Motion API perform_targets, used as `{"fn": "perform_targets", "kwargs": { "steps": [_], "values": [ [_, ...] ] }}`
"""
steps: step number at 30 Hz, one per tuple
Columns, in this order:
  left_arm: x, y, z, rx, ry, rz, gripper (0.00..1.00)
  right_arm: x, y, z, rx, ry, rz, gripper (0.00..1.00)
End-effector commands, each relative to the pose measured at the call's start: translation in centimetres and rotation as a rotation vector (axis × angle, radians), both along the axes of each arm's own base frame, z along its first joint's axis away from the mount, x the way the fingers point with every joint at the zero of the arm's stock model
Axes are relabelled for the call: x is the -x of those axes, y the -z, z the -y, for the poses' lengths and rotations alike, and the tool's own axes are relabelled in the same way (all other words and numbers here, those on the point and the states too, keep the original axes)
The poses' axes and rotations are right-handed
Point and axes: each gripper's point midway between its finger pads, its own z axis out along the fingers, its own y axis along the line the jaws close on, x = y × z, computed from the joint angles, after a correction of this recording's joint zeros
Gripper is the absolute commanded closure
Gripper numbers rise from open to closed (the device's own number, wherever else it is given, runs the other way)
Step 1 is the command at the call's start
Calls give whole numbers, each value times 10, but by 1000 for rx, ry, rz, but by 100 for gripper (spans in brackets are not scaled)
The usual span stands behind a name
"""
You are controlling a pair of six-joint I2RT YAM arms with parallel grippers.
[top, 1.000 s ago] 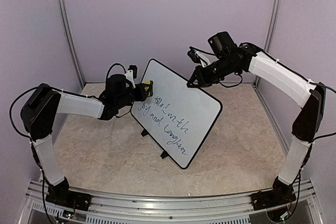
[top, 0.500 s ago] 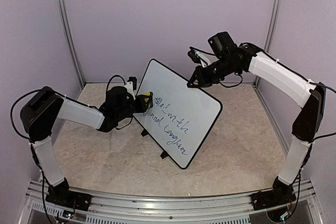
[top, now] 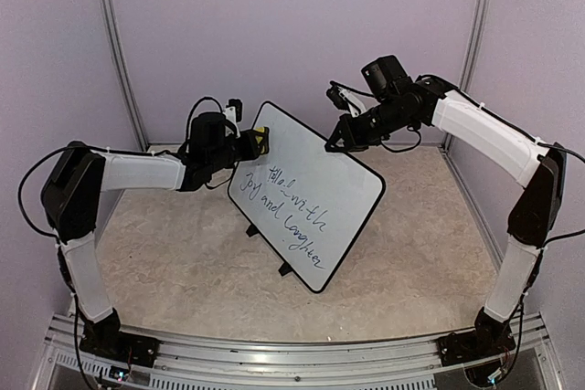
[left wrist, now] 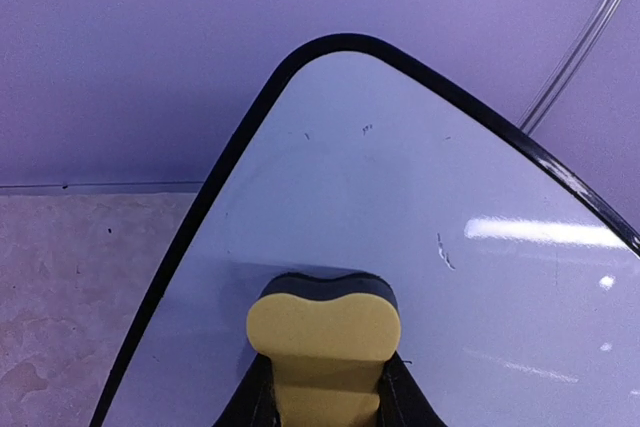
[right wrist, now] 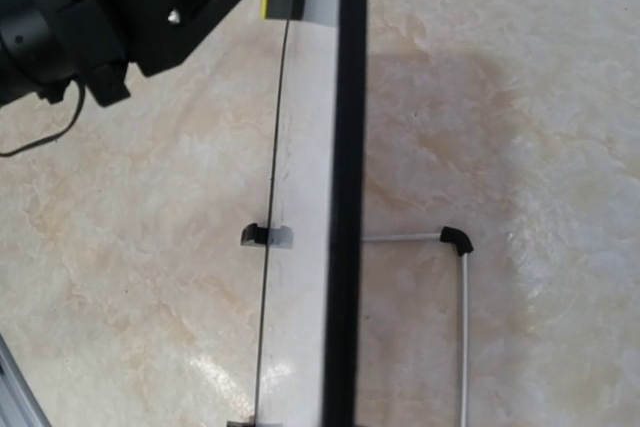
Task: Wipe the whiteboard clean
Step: Erase the center of the whiteboard.
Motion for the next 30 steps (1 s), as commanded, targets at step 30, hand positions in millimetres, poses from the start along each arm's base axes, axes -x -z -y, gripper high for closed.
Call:
{"fn": "perform_targets", "kwargs": {
  "steps": [30],
  "values": [
    [23,31,-3,13,3,11,88,66,17,-51,-50,-341,-87,100]
  ]
}}
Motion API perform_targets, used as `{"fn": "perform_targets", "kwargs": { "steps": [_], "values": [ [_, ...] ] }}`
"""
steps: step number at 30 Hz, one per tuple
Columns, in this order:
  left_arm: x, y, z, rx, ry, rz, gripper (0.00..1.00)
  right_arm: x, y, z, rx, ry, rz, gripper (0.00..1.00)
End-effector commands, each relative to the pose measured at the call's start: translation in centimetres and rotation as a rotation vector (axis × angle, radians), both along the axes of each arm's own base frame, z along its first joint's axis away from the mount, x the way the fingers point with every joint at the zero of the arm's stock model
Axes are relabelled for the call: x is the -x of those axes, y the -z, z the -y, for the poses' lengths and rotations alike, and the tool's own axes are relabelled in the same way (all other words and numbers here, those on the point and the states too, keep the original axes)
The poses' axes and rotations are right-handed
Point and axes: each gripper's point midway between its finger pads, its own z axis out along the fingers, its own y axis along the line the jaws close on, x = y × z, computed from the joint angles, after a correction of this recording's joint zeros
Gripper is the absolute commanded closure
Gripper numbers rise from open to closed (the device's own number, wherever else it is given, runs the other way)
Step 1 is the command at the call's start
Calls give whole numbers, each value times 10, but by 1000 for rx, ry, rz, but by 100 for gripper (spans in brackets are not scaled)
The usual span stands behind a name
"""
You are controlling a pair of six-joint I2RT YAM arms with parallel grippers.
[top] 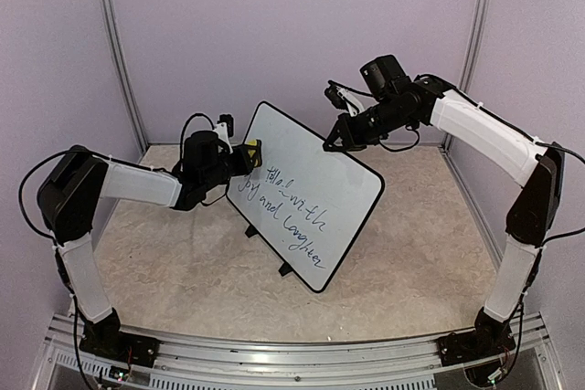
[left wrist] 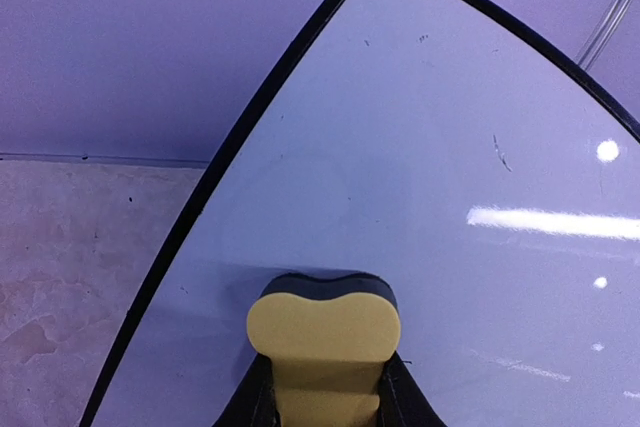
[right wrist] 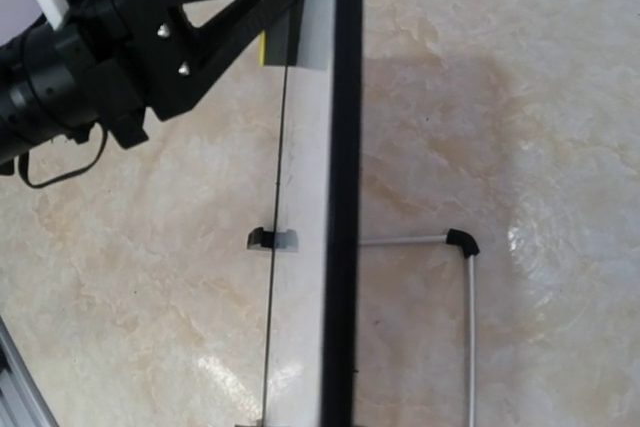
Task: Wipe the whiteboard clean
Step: Erase the center of the whiteboard.
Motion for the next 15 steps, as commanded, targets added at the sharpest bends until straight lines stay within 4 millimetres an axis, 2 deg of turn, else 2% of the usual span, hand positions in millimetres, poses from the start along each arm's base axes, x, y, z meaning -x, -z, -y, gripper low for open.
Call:
{"fn": "perform_targets", "kwargs": {
  "steps": [1,9,12,15],
  "values": [
    [9,6,18,-21,45,-5,88,66,18,-48,-40,-331,-82,100],
    [56,48,40,-72,138,-68,88,66,21,-48,-36,-333,-83,100],
    [71,55,48,-101,165,-71,88,66,21,-49,-38,-336,-82,100],
    [79,54,54,-110,188,-59,88,66,21,-49,-41,-337,-84,100]
  ]
}}
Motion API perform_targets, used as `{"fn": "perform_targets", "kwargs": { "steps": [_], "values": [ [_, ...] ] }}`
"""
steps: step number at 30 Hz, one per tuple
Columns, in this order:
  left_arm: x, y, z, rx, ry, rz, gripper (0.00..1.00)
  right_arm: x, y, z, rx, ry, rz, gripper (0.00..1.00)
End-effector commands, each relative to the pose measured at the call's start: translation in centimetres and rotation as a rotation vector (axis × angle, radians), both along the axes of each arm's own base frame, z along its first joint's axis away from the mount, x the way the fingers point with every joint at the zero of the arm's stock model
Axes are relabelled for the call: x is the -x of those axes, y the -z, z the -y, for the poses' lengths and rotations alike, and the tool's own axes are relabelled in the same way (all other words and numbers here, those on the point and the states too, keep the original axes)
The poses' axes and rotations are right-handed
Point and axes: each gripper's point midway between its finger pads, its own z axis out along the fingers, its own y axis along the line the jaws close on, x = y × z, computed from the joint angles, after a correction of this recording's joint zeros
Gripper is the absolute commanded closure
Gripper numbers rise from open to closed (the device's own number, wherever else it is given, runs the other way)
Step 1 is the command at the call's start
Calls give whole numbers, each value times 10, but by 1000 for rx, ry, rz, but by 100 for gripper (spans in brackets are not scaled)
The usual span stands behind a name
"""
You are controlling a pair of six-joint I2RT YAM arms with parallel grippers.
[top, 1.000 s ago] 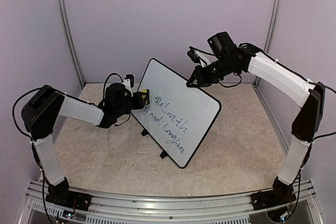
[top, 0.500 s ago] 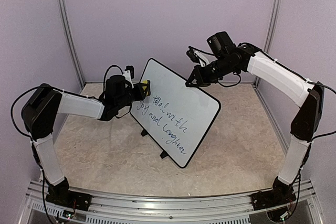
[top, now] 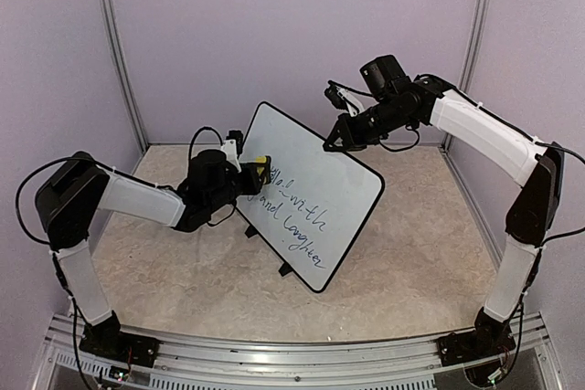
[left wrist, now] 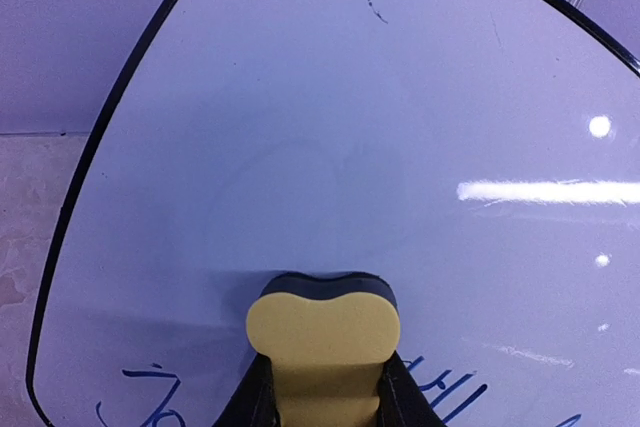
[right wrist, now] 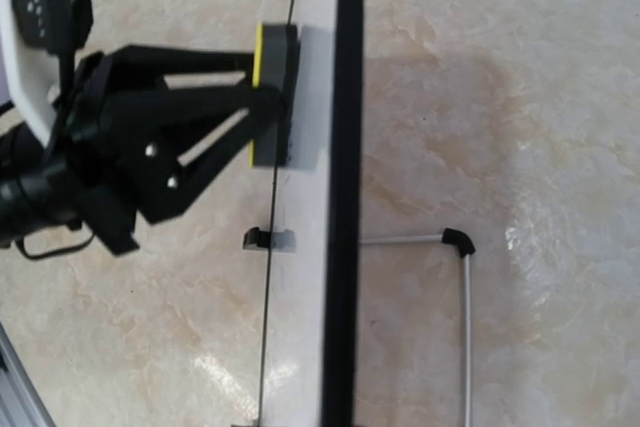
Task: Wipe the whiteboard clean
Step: Erase the center of the whiteboard.
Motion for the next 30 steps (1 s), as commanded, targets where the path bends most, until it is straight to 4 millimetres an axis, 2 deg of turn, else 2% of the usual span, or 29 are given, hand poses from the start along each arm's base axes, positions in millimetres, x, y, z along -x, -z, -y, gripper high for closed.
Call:
{"fn": "perform_targets", "kwargs": {
  "steps": [1,7,13,19,22,27,30],
  "values": [
    [38,35,32,-77,160,-71,88,66,20,-49,-44,-333,-85,100],
    [46,30,49,-81,207,-62,88,67,16,-47,-45,-328,-80,100],
    [57,39,64,-83,256,-78,88,68,15,-46,-45,-326,-79,100],
    [59,36,66,-87,270,-63,88,69,14,-45,-44,-324,-76,100],
    [45,40,52,-125,195,-69,88,69,14,-45,-44,-326,-76,100],
    [2,59,8,-129,77,-148,88,69,14,-45,-42,-324,-78,100],
    [-13,61,-13,-116,36,-155,88,70,12,-45,-44,-325,-74,100]
  ]
}}
